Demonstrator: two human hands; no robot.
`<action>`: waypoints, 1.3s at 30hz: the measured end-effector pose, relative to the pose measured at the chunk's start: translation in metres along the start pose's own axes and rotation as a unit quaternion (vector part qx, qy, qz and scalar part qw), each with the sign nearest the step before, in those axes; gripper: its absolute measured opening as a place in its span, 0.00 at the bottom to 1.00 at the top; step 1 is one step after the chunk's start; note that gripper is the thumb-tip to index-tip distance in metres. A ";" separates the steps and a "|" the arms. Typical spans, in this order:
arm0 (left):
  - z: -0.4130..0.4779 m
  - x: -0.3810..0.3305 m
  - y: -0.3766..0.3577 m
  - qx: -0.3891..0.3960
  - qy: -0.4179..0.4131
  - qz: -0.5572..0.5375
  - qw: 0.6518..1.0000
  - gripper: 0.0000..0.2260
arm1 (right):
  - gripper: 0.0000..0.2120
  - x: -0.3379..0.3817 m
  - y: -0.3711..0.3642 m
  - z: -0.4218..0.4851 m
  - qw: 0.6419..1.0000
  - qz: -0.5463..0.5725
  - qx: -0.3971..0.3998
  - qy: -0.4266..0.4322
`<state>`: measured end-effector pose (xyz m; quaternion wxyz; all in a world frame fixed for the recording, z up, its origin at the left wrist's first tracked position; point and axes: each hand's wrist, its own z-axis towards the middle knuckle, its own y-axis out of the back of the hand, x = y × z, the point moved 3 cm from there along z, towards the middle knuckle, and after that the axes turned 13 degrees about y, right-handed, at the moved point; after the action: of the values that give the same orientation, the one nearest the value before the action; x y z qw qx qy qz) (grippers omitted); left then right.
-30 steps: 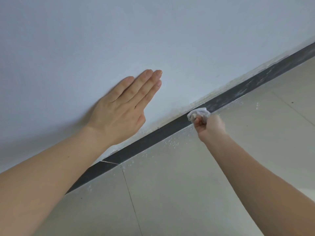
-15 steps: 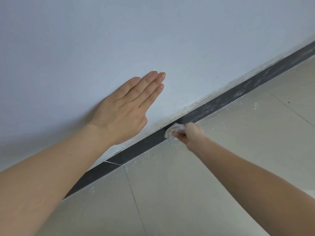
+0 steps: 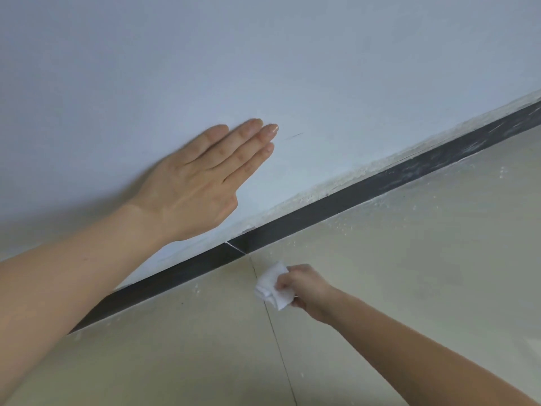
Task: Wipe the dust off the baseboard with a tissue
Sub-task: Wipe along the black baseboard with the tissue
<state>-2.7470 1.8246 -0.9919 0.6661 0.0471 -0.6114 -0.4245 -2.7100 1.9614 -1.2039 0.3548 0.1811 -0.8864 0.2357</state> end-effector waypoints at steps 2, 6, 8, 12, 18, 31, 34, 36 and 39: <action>-0.001 0.000 -0.004 -0.007 -0.014 0.022 1.000 0.30 | 0.16 -0.007 -0.032 0.011 0.999 0.008 0.034 -0.033; 0.000 -0.002 -0.009 -0.017 -0.022 0.037 0.999 0.30 | 0.18 -0.010 -0.072 0.041 0.995 0.076 0.033 -0.046; -0.001 -0.002 -0.011 -0.024 -0.023 0.040 0.999 0.30 | 0.19 -0.009 -0.084 0.052 0.993 0.109 -0.001 -0.048; -0.001 -0.003 -0.010 -0.038 -0.027 0.037 0.998 0.30 | 0.12 -0.001 -0.089 0.059 0.955 0.287 -0.062 -0.027; -0.001 -0.002 -0.009 -0.049 -0.020 0.017 0.998 0.28 | 0.09 0.046 -0.020 0.027 0.919 0.372 -0.078 0.107; -0.001 -0.004 -0.011 -0.038 -0.009 0.021 0.999 0.29 | 0.15 0.041 -0.009 0.014 0.949 0.282 -0.139 -0.005; -0.001 -0.003 -0.010 -0.030 -0.010 0.042 0.999 0.30 | 0.12 0.063 0.019 0.032 0.938 0.294 -0.181 0.011; 0.000 -0.002 -0.009 -0.025 -0.008 0.043 0.999 0.30 | 0.11 0.078 0.051 0.032 0.930 0.293 -0.219 0.025; 0.001 -0.005 -0.005 -0.016 0.008 0.030 0.999 0.29 | 0.09 0.096 0.103 0.019 0.917 0.297 -0.260 0.063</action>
<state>-2.7495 1.8249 -0.9989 0.6839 0.0213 -0.6008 -0.4134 -2.8359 2.0206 -1.1776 0.3581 -0.2040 -0.9054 0.1024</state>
